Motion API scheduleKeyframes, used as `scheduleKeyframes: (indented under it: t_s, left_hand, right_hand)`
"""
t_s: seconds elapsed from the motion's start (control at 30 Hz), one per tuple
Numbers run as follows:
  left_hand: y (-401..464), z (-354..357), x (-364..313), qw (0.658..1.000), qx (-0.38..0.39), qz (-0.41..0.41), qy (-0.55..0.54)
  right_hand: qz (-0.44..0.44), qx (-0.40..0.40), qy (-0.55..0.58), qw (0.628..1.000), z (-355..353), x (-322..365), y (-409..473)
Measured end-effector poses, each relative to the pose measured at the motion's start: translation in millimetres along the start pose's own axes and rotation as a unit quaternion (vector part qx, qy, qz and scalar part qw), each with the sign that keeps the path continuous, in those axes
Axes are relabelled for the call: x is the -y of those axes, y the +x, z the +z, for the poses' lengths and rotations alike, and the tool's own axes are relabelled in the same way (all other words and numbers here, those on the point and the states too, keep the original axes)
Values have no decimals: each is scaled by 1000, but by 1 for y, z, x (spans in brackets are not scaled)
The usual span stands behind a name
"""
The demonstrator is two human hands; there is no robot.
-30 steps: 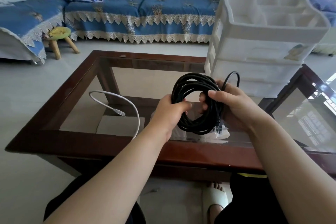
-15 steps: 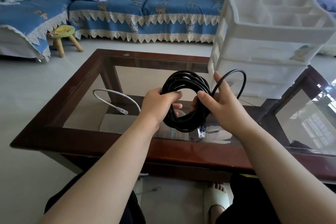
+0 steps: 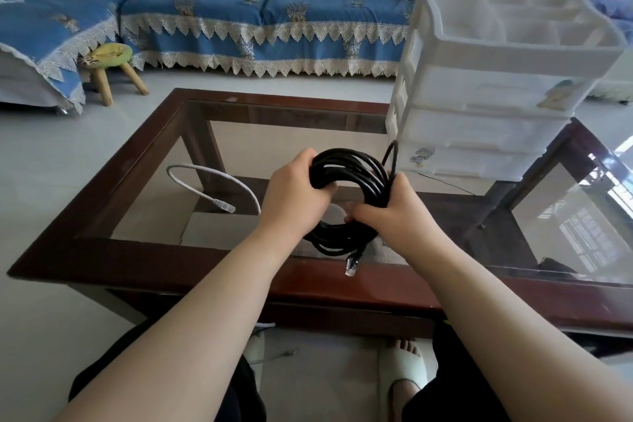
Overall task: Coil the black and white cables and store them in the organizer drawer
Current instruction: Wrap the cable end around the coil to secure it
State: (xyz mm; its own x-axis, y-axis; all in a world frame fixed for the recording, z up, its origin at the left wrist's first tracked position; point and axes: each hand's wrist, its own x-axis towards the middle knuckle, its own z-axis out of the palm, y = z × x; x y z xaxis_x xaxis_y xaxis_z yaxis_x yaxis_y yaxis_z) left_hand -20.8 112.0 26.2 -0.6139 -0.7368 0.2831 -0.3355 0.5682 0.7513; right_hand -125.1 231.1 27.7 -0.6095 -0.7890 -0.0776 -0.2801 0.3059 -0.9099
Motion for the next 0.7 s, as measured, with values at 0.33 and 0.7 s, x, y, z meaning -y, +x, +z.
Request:
scheduleKeyframes:
  t_s: [0.33, 0.7]
  left_hand:
    - [-1, -11, 0, 967, 145, -22, -209]
    - [1, -10, -13, 962, 180, 28, -205]
  right_hand:
    - [-77, 156, 71, 982, -27, 17, -6]
    - [-72, 219, 119, 966, -46, 17, -5]
